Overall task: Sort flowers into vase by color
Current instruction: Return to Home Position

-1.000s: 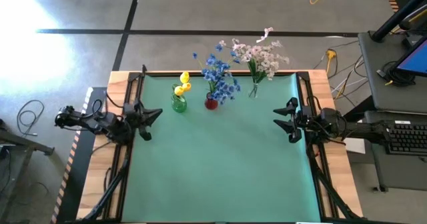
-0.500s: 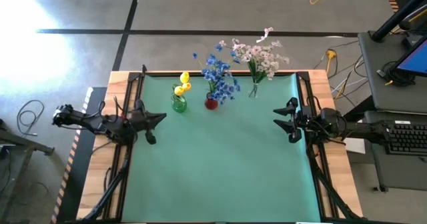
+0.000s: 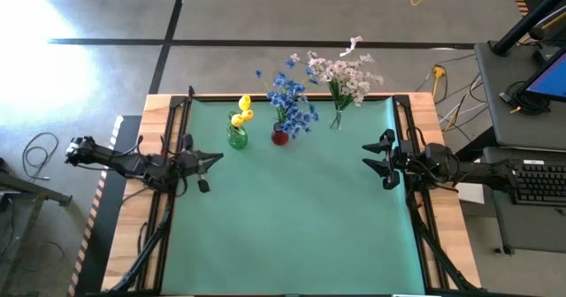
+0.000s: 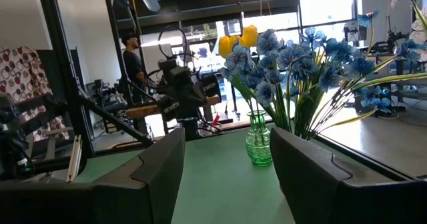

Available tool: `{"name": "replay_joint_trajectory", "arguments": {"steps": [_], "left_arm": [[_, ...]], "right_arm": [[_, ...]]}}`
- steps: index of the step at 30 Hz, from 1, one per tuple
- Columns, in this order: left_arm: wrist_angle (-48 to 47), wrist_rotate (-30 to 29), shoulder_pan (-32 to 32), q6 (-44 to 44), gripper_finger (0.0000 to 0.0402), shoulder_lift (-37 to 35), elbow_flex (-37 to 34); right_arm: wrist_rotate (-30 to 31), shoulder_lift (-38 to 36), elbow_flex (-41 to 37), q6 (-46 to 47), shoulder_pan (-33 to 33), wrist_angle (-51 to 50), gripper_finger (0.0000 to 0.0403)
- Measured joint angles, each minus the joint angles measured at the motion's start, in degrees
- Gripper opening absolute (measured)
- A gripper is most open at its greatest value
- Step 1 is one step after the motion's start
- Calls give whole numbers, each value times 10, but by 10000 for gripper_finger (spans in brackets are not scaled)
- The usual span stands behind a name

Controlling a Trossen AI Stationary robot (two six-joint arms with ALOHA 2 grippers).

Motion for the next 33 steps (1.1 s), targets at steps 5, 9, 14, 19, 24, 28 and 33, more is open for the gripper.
{"name": "replay_joint_trajectory", "arguments": {"steps": [5, 9, 14, 19, 24, 28, 33], "left_arm": [[0, 0, 0, 0, 0, 12, 0], [0, 0, 0, 0, 0, 19, 0], [0, 0, 0, 0, 0, 27, 0], [0, -1, 0, 0, 0, 34, 0], [0, -1, 0, 0, 0, 40, 0], [0, -1, 0, 0, 0, 44, 0], [0, -1, 0, 0, 0, 50, 0]], "right_arm": [[0, 0, 0, 0, 0, 0, 212], [0, 0, 0, 0, 0, 0, 212], [0, 0, 0, 0, 0, 0, 212], [0, 0, 0, 0, 0, 0, 212], [0, 0, 0, 0, 0, 0, 212], [0, 0, 0, 0, 0, 0, 212], [0, 0, 0, 0, 0, 0, 212]]}}
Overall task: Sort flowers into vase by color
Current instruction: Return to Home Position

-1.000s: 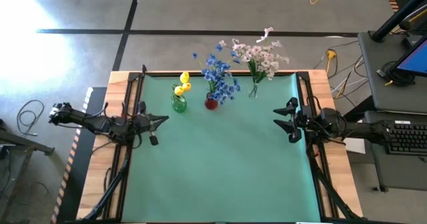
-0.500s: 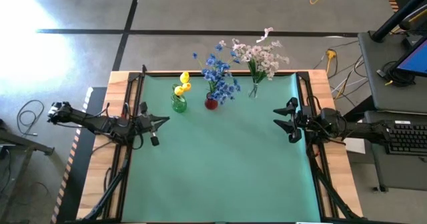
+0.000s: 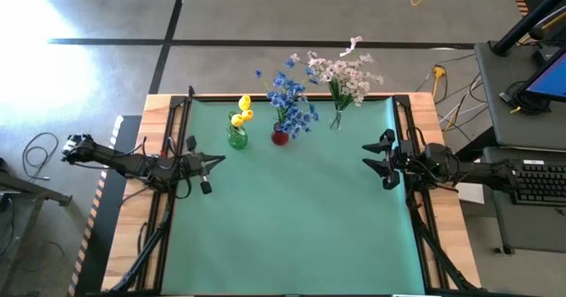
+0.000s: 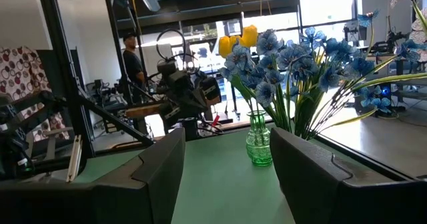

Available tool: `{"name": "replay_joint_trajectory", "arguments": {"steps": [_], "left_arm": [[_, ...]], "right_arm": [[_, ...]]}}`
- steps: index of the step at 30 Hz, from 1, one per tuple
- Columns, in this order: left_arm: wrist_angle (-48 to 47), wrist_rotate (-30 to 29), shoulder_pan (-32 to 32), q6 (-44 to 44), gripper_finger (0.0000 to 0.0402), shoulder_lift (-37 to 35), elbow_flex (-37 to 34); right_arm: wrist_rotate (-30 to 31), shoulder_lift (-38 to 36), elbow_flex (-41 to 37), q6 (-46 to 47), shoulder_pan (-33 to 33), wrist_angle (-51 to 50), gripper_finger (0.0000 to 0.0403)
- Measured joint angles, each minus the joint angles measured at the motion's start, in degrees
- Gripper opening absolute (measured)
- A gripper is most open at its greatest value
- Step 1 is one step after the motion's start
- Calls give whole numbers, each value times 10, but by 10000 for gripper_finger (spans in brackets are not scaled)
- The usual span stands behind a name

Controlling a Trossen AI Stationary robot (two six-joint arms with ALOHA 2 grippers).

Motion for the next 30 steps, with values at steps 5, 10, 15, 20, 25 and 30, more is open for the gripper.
{"name": "replay_joint_trajectory", "arguments": {"steps": [5, 10, 15, 20, 25, 30], "left_arm": [[0, 0, 0, 0, 0, 4, 0], [0, 0, 0, 0, 0, 9, 0], [0, 0, 0, 0, 0, 12, 0], [0, 0, 0, 0, 0, 14, 0], [0, 0, 0, 0, 0, 14, 0], [0, 0, 0, 0, 0, 16, 0]], "right_arm": [[0, 0, 0, 0, 0, 0, 212], [0, 0, 0, 0, 0, 0, 212], [0, 0, 0, 0, 0, 0, 212], [0, 0, 0, 0, 0, 0, 212], [0, 0, 0, 0, 0, 0, 212], [0, 0, 0, 0, 0, 0, 212]]}}
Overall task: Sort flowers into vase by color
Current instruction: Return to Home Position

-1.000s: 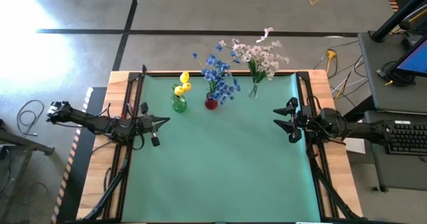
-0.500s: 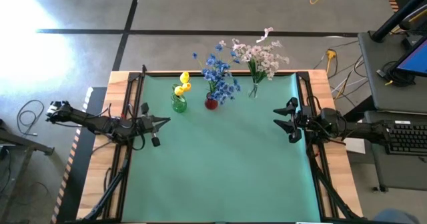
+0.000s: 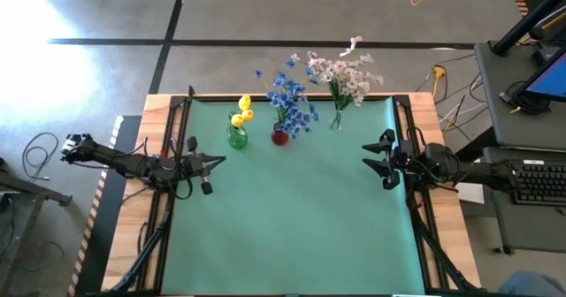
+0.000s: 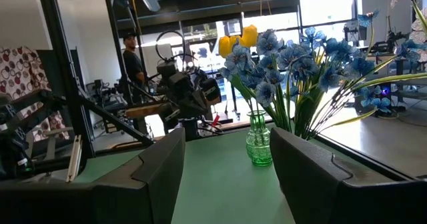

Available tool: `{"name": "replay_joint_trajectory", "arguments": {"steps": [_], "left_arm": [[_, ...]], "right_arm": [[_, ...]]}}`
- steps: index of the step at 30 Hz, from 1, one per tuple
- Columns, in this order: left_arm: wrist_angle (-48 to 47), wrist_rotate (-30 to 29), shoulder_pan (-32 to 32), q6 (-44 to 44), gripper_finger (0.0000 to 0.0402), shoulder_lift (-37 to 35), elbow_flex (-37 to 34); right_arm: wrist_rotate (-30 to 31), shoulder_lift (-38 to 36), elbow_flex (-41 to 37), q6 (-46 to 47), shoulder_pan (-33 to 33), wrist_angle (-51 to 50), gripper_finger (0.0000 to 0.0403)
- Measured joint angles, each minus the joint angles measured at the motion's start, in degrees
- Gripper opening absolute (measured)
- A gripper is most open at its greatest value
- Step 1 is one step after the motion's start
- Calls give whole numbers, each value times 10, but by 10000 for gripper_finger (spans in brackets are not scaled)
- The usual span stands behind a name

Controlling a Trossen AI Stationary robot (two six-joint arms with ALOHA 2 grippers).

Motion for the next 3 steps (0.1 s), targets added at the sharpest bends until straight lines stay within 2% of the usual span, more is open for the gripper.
{"name": "replay_joint_trajectory", "arguments": {"steps": [3], "left_arm": [[0, 0, 0, 0, 0, 1, 0]], "right_arm": [[0, 0, 0, 0, 0, 0, 212]]}}
